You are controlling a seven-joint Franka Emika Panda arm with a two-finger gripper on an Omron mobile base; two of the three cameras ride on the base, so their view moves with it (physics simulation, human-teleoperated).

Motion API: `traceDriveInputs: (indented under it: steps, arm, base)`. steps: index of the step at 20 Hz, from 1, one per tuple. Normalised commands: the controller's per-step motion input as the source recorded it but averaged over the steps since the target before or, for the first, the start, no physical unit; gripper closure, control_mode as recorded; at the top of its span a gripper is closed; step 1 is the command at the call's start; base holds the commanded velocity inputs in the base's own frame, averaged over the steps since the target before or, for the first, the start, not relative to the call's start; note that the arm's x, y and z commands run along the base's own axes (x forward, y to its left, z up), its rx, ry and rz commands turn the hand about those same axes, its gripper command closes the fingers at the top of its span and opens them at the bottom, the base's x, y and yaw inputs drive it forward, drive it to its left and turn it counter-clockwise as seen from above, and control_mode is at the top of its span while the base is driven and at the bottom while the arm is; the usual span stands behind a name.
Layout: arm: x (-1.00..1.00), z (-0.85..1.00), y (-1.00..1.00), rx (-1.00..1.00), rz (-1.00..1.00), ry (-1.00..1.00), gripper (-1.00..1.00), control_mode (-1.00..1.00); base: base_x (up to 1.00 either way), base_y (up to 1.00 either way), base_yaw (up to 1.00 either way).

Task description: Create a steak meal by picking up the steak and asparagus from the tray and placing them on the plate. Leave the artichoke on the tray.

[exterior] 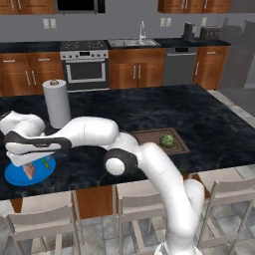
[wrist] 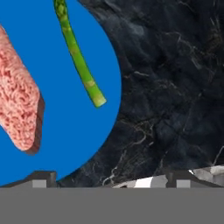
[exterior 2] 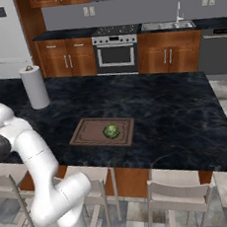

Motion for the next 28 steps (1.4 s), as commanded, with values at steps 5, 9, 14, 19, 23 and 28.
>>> traceDriveInputs:
  steps: [5,9,14,19,23,28]
  arm:
    - [-0.49,-0.29,-1.00,0.44,0.01,-0.31,-1.00,-1.00]
    - [-0.49,-0.21,-1.00,0.44,0.01,-0.28,-1.00,-1.00]
    - [-0.45,0.18,-1.00,0.47,0.01,-0.22,-1.00,-1.00]
    - [-0.21,0.75,-1.00,0.38,0.04,-0.14,-1.00,-1.00]
    - [0.00,0.99,-0.89,0.27,0.05,-0.12,-1.00,-1.00]
    - [-0.01,1.00,-0.60,0.14,0.04,-0.04,-1.00,-1.00]
  base:
    - [0.00,0.00,0.00]
    - [0.00,0.00,0.00]
    - [0.00,0.00,0.00]
    - [0.00,0.00,0.00]
    - [0.00,0.00,0.00]
    - [0.00,0.00,0.00]
